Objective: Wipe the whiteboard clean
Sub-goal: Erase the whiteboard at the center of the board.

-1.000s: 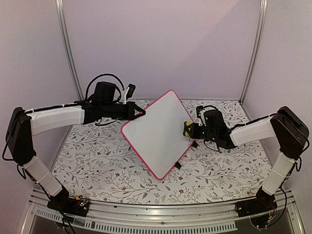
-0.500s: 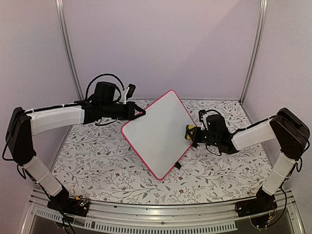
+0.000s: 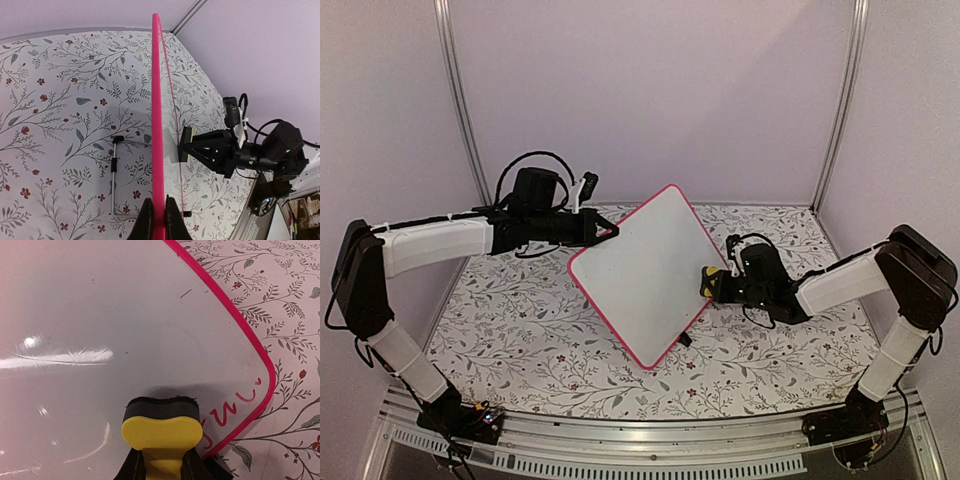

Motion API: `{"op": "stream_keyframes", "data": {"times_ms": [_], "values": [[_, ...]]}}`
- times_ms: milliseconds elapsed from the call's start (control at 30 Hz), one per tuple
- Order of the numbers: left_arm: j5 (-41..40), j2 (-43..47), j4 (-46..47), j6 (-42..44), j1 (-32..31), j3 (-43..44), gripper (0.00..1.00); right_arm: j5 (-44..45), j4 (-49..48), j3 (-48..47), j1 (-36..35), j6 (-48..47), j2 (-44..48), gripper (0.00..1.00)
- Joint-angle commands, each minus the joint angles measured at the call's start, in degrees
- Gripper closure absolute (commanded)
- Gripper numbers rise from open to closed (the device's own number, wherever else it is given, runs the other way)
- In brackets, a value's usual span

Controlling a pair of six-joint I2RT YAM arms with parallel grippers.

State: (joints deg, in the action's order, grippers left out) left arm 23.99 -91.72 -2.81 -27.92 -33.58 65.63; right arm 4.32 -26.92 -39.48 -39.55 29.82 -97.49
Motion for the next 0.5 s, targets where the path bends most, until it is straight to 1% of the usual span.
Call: {"op": "stream_keyframes", "data": {"times_ms": [0, 200, 333, 467], "values": [[1.01, -1.63, -4.17, 6.17, -0.92, -1.03, 1.00, -0.63, 4.87, 2.10, -1.75, 0.47, 0.20, 0.93], [1.18, -1.71, -4.21, 6.10, -0.92, -1.03, 1.00, 1.26, 6.47, 1.20, -1.84, -0.82, 2.54, 0.93], [1.16, -1.66, -4.21, 6.10, -0.90, -1.03, 1.00, 5.09, 9.90, -2.31, -1.45, -3.32, 5.18, 0.92], [1.05, -1.54, -4.18, 6.19, -0.92, -1.03, 1.00, 5.68, 11.51, -5.76, 0.93, -4.70, 6.73, 0.92]]}}
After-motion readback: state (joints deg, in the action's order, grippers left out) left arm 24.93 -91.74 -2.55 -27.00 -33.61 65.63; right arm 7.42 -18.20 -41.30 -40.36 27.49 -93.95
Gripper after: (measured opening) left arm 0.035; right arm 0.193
